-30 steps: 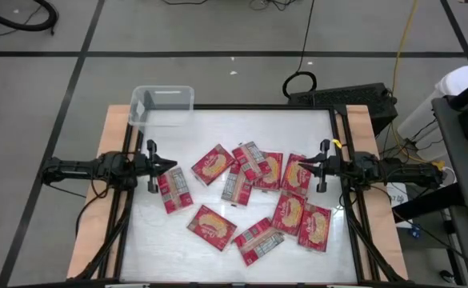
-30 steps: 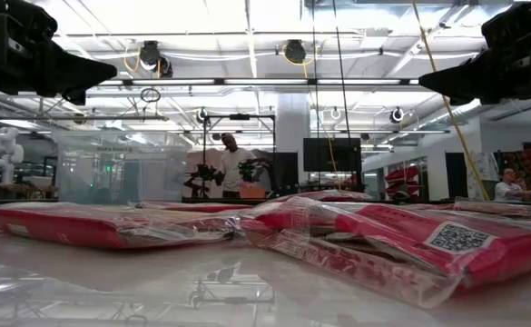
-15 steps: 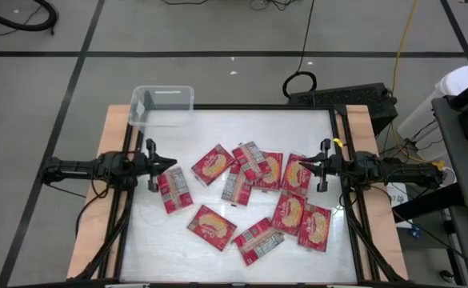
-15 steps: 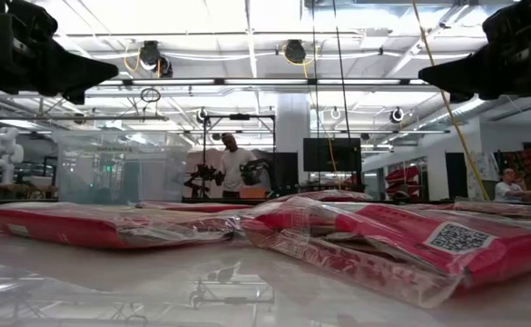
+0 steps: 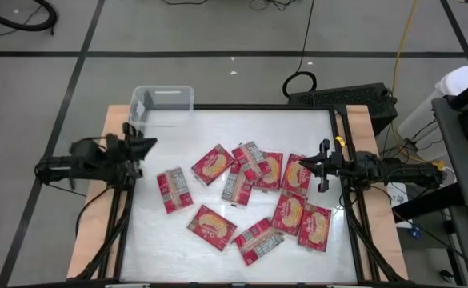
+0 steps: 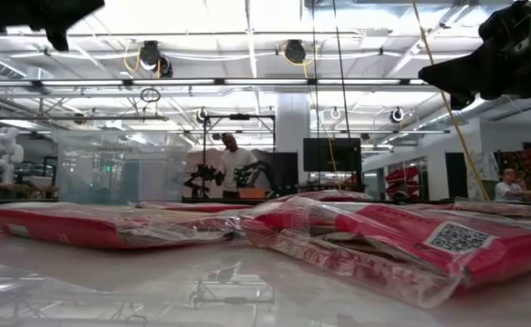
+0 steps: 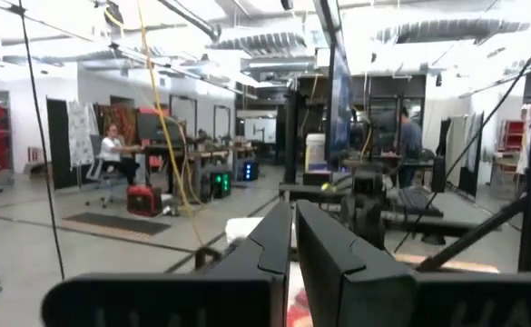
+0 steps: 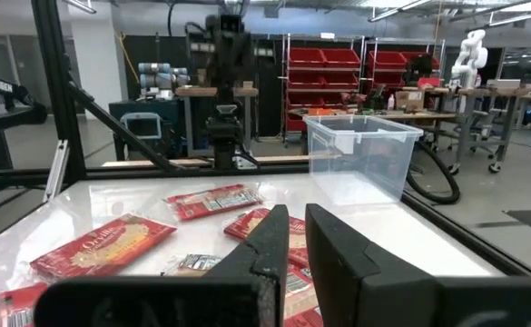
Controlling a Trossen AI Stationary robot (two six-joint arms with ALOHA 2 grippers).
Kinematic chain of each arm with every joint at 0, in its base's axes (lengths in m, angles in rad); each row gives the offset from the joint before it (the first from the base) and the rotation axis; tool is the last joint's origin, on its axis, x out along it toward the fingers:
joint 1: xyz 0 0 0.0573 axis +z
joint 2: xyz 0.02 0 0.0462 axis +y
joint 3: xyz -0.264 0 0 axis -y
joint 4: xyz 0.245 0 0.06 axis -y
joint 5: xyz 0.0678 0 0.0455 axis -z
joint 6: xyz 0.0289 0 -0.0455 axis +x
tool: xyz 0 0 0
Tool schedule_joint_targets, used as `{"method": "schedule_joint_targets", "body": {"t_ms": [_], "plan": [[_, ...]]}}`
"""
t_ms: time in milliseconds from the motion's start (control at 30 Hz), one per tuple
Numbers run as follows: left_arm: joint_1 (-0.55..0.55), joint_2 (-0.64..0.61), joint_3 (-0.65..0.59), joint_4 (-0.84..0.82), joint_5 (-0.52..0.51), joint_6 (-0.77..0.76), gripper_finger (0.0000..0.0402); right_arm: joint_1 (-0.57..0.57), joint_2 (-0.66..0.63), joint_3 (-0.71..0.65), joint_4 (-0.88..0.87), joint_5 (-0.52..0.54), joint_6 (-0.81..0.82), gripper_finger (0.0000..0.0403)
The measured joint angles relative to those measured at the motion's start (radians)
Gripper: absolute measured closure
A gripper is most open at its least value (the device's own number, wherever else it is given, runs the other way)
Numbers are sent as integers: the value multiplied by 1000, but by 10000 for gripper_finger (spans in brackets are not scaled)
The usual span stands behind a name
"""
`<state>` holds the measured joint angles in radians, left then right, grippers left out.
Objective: Sort popcorn bags into baskets
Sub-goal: Put the red popcorn bag into the transparent container
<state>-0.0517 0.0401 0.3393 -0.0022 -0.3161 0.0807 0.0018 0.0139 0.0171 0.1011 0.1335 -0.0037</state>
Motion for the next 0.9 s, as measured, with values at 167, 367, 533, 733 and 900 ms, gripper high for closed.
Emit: {"method": "schedule_joint_targets", "body": {"t_ms": [167, 367, 533, 733, 900], "plan": [[0, 88, 189, -111, 0, -23, 376, 0, 0, 0, -1, 0, 33, 369], [0, 236, 450, -304, -2, -54, 376, 0, 0, 0, -8, -3, 45, 369], [0, 397, 694, -547, -48, -58, 376, 0, 0, 0, -8, -1, 47, 369], [0, 579, 932, -857, -113, -64, 375, 0, 0, 0, -8, 0, 92, 369], [0, 662, 970, -968, -114, -102, 375, 0, 0, 0, -8, 7, 108, 369]]}}
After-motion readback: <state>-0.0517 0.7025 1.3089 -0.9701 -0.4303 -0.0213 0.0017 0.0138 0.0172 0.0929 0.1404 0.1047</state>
